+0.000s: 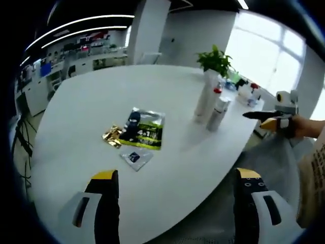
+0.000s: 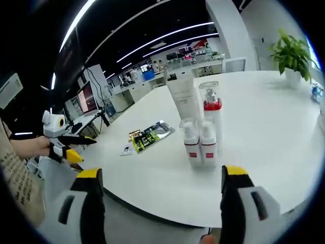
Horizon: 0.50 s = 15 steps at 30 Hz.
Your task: Arrange the skincare products in the storage area until every visible bottle or jar stands upright without overlapping.
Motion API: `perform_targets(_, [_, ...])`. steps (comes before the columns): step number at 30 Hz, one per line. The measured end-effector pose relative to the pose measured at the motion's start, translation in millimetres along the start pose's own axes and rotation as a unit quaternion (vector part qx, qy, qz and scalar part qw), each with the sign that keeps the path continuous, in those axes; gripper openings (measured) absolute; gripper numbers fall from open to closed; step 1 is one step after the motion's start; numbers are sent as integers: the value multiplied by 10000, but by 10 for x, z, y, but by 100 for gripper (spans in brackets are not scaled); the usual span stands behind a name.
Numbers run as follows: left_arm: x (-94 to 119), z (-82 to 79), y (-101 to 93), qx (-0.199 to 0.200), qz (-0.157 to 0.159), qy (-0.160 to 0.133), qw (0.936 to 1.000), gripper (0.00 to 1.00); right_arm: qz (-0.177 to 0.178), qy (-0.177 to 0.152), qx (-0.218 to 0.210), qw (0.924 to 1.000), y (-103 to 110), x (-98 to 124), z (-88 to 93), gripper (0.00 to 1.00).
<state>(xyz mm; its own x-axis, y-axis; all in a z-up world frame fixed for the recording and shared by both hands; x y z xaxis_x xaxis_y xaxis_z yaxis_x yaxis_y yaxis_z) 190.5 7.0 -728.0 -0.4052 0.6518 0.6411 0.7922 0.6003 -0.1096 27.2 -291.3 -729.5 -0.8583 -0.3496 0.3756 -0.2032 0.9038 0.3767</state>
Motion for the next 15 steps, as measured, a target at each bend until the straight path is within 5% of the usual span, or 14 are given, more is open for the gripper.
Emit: perform_targets(15, [-529, -348, 90, -864, -37, 589, 9945, 93, 104, -16, -36, 9999, 9, -2, -2, 95])
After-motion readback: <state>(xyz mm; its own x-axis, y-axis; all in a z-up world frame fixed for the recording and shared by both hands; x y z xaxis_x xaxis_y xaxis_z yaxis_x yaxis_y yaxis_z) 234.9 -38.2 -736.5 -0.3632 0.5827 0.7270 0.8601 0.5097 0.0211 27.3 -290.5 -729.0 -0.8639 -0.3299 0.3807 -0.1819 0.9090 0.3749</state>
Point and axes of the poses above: the point that each gripper's makers call its tool centre point, and the gripper's own axes: x roughly backward along the fingers, y roughly to its left, z roughly out of its underside, the point moved 8 cm from there along x, roughly backward along the fingers, and after that the axes turned 10 degrees about -z, right-handed, at the moved point
